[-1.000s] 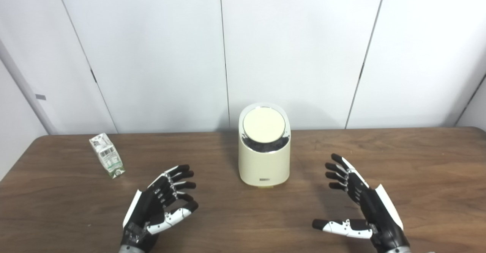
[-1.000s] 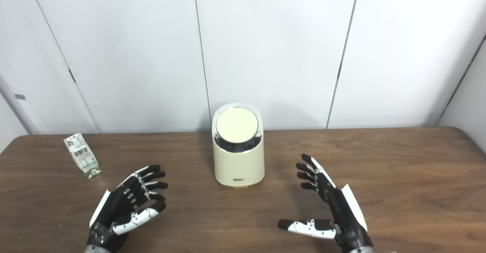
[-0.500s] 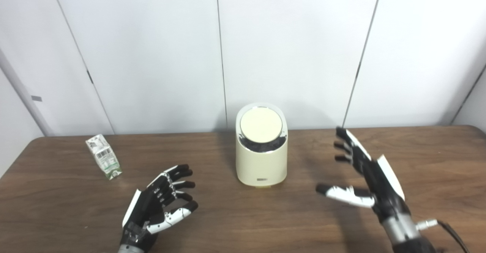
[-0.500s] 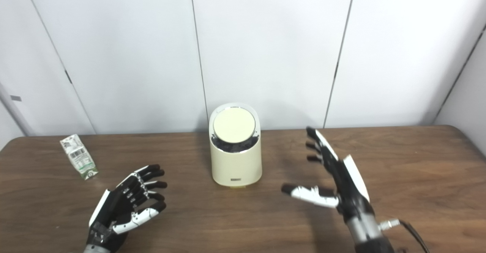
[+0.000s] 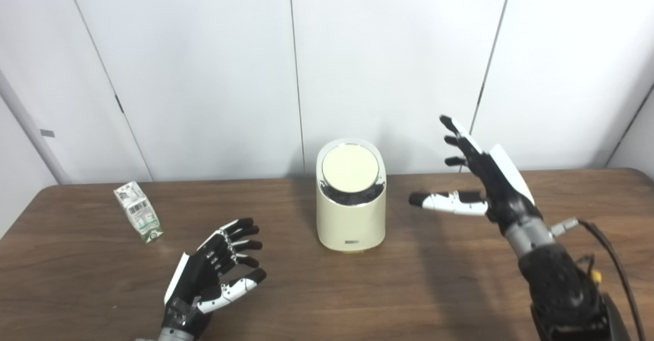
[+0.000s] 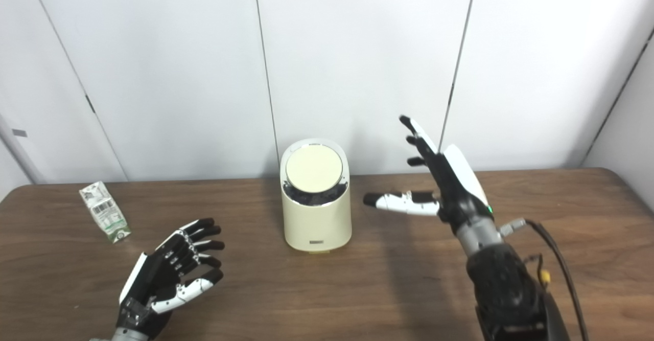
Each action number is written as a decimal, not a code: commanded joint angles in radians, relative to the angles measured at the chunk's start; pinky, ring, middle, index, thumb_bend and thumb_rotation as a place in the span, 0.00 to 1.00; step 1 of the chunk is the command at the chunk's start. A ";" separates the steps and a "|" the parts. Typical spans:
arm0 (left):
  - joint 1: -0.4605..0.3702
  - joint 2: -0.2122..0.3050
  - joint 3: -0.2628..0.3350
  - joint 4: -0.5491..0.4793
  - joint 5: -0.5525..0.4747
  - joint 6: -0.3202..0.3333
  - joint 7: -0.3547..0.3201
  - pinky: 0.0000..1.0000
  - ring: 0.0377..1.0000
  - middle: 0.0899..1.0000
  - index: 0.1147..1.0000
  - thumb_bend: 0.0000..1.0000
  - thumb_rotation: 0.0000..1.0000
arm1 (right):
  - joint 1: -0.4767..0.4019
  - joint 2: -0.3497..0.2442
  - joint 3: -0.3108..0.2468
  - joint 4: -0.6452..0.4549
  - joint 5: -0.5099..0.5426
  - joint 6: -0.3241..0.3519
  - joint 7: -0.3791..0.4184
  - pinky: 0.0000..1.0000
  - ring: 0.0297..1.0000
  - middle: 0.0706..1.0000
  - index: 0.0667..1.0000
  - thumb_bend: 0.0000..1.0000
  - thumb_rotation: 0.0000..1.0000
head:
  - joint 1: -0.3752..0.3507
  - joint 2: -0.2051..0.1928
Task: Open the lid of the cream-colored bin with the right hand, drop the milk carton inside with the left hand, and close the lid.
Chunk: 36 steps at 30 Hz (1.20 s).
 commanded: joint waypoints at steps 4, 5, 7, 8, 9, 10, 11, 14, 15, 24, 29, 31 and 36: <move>-0.023 -0.005 -0.007 0.024 -0.002 -0.041 -0.003 0.56 0.69 0.76 0.80 0.65 0.04 | -0.135 -0.028 0.026 0.025 -0.038 0.048 0.027 0.77 0.89 0.95 0.96 0.76 0.35 | 0.004 -0.002; -0.023 -0.006 -0.008 0.022 -0.002 -0.039 -0.003 0.56 0.69 0.76 0.80 0.65 0.03 | -0.158 -0.035 0.043 0.039 -0.065 0.066 0.036 0.77 0.90 0.95 0.96 0.77 0.35 | 0.004 -0.002; -0.023 -0.007 -0.010 0.019 -0.004 -0.036 -0.004 0.56 0.69 0.76 0.80 0.66 0.05 | -0.200 -0.052 0.081 0.065 -0.120 0.094 0.054 0.73 0.89 0.95 0.97 0.79 0.41 | 0.004 -0.003; -0.023 -0.007 -0.010 0.019 -0.005 -0.036 -0.005 0.56 0.69 0.76 0.80 0.66 0.05 | -0.213 -0.057 0.092 0.073 -0.134 0.102 0.059 0.71 0.87 0.94 0.96 0.79 0.41 | 0.004 -0.003; -0.024 -0.008 -0.011 0.021 -0.007 -0.038 -0.007 0.56 0.69 0.76 0.80 0.66 0.05 | -0.227 -0.059 0.101 0.084 -0.138 0.108 0.064 0.70 0.87 0.94 0.96 0.79 0.42 | 0.003 -0.004; -0.025 -0.008 -0.012 0.023 -0.007 -0.041 -0.008 0.56 0.69 0.77 0.80 0.66 0.05 | -0.239 -0.058 0.105 0.095 -0.138 0.112 0.069 0.70 0.86 0.94 0.96 0.79 0.41 | 0.002 -0.004; -0.025 -0.008 -0.012 0.024 -0.007 -0.043 -0.008 0.55 0.69 0.77 0.80 0.66 0.05 | -0.245 -0.057 0.108 0.101 -0.137 0.115 0.073 0.70 0.87 0.94 0.96 0.79 0.41 | 0.003 -0.004; -0.030 -0.006 -0.012 0.032 -0.004 -0.048 -0.011 0.55 0.69 0.76 0.80 0.66 0.05 | -0.269 -0.042 0.113 0.128 -0.131 0.132 0.079 0.62 0.85 0.95 0.97 0.78 0.40 | 0.000 -0.005; -0.031 -0.006 -0.012 0.034 -0.003 -0.049 -0.011 0.55 0.69 0.76 0.80 0.66 0.05 | -0.276 -0.030 0.108 0.138 -0.115 0.131 0.078 0.60 0.84 0.95 0.97 0.78 0.39 | -0.001 -0.005; -0.034 -0.014 -0.015 0.035 -0.001 -0.040 -0.007 0.56 0.69 0.77 0.79 0.66 0.03 | -0.337 0.003 0.157 0.231 -0.170 0.143 0.054 0.67 0.87 0.96 0.97 0.77 0.38 | 0.007 -0.007; -0.036 -0.015 -0.014 0.041 0.001 -0.036 -0.003 0.57 0.69 0.77 0.79 0.66 0.02 | -0.358 0.017 0.171 0.268 -0.178 0.132 0.050 0.72 0.90 0.96 0.97 0.77 0.38 | 0.011 -0.009; -0.036 -0.016 -0.014 0.042 0.003 -0.037 -0.002 0.57 0.69 0.77 0.79 0.66 0.03 | -0.368 0.021 0.177 0.287 -0.178 0.130 0.052 0.73 0.91 0.97 0.97 0.76 0.38 | 0.015 -0.009; -0.035 -0.018 -0.018 0.039 0.008 -0.041 0.000 0.56 0.70 0.77 0.80 0.66 0.05 | -0.386 0.037 0.183 0.346 -0.168 0.086 0.020 0.75 0.91 0.97 0.96 0.79 0.38 | 0.020 -0.005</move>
